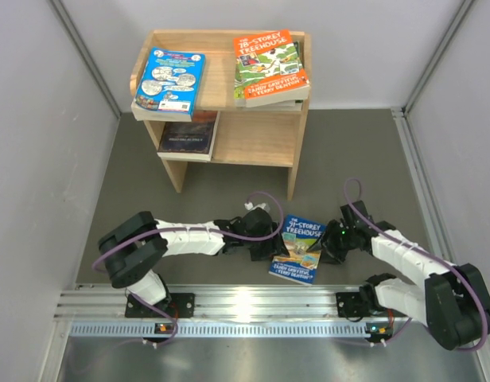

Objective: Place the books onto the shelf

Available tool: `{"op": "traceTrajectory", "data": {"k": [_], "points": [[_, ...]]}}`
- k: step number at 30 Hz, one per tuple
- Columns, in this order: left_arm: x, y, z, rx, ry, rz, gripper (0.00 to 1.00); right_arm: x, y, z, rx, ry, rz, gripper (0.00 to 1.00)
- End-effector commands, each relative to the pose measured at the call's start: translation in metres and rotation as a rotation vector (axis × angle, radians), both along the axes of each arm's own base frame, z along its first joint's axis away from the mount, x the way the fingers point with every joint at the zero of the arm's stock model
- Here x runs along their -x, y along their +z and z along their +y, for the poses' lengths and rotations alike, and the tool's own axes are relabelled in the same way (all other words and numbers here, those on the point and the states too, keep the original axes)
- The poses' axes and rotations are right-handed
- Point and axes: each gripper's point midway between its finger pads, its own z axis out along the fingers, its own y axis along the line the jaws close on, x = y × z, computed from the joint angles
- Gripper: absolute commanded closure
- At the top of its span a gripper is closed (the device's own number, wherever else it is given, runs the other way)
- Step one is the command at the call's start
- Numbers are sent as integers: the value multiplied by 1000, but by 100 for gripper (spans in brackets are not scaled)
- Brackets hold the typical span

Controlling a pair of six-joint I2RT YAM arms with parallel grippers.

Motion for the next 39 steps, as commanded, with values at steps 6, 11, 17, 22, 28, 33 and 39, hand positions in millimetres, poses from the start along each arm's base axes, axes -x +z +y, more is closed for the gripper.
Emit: {"op": "traceTrajectory", "data": {"k": [6, 11, 17, 22, 28, 33, 39], "points": [[5, 11, -44, 337, 14, 88, 35, 2, -29, 1, 45, 23, -40, 69], [6, 24, -49, 405, 2, 81, 36, -1, -20, 9, -8, 33, -86, 97], [7, 44, -37, 430, 24, 45, 36, -16, 19, 27, -126, 78, -250, 100], [9, 63, -13, 454, 78, 0, 37, -23, 67, 41, -261, 83, -400, 100], [3, 91, 15, 448, 164, -78, 75, -14, 84, 42, -317, 76, -418, 100], [-7, 126, 23, 481, 199, -166, 100, -9, 114, 53, -421, 94, -476, 100], [-7, 174, 18, 477, 133, -230, 100, -7, 157, 56, -446, 147, -569, 27]]}}
